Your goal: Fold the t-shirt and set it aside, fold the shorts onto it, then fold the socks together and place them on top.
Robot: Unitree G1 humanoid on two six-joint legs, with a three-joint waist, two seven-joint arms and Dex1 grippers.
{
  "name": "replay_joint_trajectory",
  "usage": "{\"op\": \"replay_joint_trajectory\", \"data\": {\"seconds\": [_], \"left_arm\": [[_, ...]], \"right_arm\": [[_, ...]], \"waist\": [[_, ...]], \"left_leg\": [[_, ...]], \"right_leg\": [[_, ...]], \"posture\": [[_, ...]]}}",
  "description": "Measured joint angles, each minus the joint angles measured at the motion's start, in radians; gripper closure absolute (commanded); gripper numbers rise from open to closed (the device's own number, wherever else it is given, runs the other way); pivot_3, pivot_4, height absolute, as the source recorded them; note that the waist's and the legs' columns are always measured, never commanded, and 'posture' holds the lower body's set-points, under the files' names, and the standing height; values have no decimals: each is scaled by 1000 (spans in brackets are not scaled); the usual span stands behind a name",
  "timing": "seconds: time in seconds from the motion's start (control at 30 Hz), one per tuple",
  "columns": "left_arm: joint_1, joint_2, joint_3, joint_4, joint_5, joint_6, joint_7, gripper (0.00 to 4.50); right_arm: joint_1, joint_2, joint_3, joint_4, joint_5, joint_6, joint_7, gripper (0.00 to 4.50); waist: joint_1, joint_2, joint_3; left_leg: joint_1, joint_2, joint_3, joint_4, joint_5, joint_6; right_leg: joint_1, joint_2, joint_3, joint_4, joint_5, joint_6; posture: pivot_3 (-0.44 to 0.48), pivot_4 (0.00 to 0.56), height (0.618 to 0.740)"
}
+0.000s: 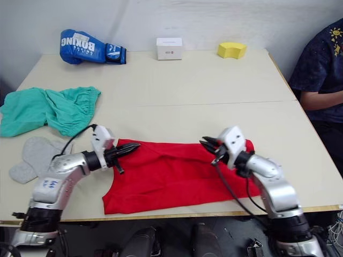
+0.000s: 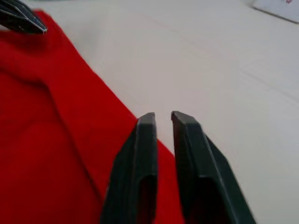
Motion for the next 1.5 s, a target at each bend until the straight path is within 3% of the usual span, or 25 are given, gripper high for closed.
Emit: {"op": "replay_joint_trajectory", "data": {"seconds": [0.1,0.27,0.6,0.73,0.9,1.07,1.17,1.27,1.37,1.5], "left_arm": [[11,-82,-24,5,58,-13,105,4500],[37,-109,-4,3,113,-5,221,4500],[85,-80,64,-30,135,37,290,4500],[86,-111,92,-1,119,19,298,4500],[61,-109,173,58,52,-30,248,4500],[46,-35,237,-8,-143,-38,10,4500],[46,12,219,-55,-176,-29,-84,4500],[38,11,157,-43,-124,-58,-91,4500],[-10,-46,85,33,-32,-98,-23,4500],[-34,-80,55,92,43,-98,70,4500]], "right_arm": [[4,116,51,40,-85,-3,-122,4466],[-1,140,27,165,-164,-47,-207,4466],[66,-16,-209,308,-143,-109,-204,4466],[58,-30,-286,396,-111,-141,-200,4466],[34,-39,-343,456,-41,-157,-129,4466],[28,-45,-332,341,65,-185,45,4466],[28,-49,-271,235,75,-211,117,4466],[26,-10,-193,210,23,-199,94,4466],[21,54,-98,234,-58,-198,41,4466],[11,75,-106,327,-88,-231,-18,4466]], "waist": [[-2,0,0],[-6,-2,0],[8,-12,-6],[14,-13,-7],[15,-11,-6],[0,-5,-2],[-9,-5,-2],[-7,-5,-2],[-4,-5,-2],[-6,-5,-2]], "left_leg": [[-1,0,0,1,0,0],[3,0,1,1,0,2],[6,0,0,1,0,2],[18,0,-1,-3,-3,-1],[16,1,-1,-3,-3,-1],[14,1,0,-5,-2,1],[15,2,0,-7,-2,1],[15,1,-1,-6,-3,1],[14,1,-1,-5,-3,1],[13,1,-1,-6,-4,2]], "right_leg": [[-1,0,0,1,0,0],[2,0,1,4,1,2],[6,0,1,2,1,1],[18,0,0,-5,1,1],[17,0,0,-6,1,1],[15,0,0,-8,1,1],[16,1,-1,-10,1,1],[17,1,-1,-11,1,1],[17,0,-1,-11,1,1],[17,0,-1,-13,1,2]], "posture": [[0,150,740],[0,150,740],[0,150,740],[0,150,740],[0,150,740],[0,150,740],[0,150,740],[0,150,740],[0,150,740],[0,150,740]]}}
